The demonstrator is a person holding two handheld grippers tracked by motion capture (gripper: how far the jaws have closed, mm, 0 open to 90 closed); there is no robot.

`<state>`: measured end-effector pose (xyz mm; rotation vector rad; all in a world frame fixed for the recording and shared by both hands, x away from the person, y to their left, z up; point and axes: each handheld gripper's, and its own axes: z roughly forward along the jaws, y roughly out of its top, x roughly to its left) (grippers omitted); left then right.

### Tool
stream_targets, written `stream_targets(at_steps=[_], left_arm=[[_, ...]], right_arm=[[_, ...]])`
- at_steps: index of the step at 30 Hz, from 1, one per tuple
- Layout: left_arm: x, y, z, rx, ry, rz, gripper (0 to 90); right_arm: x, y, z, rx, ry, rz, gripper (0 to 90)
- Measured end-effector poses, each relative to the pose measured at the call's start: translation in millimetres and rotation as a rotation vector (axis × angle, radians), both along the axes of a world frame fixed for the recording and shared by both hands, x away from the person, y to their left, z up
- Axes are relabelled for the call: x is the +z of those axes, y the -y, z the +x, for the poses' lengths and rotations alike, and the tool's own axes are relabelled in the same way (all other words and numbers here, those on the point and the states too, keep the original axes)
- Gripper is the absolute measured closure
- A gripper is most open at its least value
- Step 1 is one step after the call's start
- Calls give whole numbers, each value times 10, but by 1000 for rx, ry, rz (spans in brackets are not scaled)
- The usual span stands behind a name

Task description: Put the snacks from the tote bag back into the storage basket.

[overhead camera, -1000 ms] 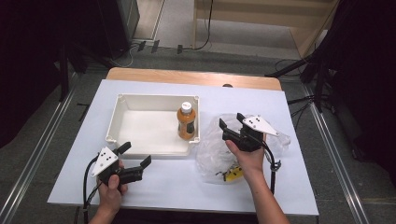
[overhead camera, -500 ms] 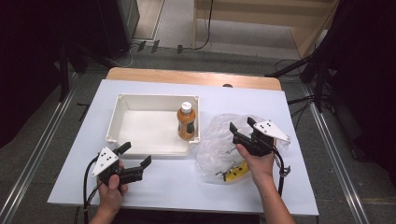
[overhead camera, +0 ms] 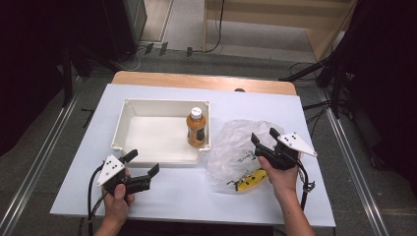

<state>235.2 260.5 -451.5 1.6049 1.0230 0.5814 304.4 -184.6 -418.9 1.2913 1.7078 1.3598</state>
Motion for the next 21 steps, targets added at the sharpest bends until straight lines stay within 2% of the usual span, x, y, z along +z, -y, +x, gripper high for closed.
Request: stream_targets(at_steps=[15, 18, 21], left_arm=[[-1, 4, 0, 4, 2, 0, 66], [-1, 4, 1, 5, 2, -1, 66], [-2, 2, 1, 5, 2, -2, 66]], right_arm=[[-124, 225, -174, -19, -6, -23, 304], [-138, 281, -219, -3, 15, -6, 287], [-154, 336, -255, -6, 27, -13, 277]])
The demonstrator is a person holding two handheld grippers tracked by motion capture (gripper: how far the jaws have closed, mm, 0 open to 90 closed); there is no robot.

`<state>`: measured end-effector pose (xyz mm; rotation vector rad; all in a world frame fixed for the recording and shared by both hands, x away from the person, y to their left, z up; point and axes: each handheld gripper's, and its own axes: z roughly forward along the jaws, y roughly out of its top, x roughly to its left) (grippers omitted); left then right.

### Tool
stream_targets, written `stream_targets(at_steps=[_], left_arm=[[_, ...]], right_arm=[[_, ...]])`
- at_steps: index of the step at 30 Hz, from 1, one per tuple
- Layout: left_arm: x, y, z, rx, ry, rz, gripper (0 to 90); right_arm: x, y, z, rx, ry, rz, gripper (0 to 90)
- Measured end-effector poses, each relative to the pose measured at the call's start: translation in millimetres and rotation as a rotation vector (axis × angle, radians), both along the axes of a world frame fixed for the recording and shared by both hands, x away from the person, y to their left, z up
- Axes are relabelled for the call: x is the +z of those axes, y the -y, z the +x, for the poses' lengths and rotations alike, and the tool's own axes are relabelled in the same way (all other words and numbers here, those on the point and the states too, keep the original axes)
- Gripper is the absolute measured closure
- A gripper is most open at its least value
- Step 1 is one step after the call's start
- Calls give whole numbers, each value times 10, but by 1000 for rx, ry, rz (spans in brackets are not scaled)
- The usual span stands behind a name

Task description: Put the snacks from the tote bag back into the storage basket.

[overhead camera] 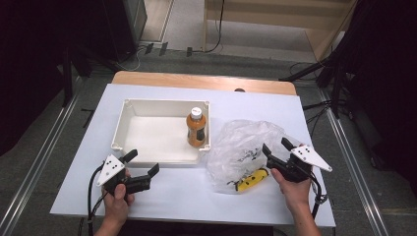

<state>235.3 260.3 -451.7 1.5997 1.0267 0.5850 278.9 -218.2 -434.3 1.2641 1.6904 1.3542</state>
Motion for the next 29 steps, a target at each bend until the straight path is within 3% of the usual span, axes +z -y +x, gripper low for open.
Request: stream_targets(at_steps=[5, 17, 29], left_arm=[[0, -2, -2, 2, -1, 0, 66], [0, -4, 0, 1, 1, -5, 66], [-1, -3, 5, 2, -1, -4, 66]], right_arm=[[-24, 87, -48, -25, 13, -1, 266], [-93, 332, -161, -38, -17, 9, 168], [-176, 531, -279, -70, -42, -10, 183]])
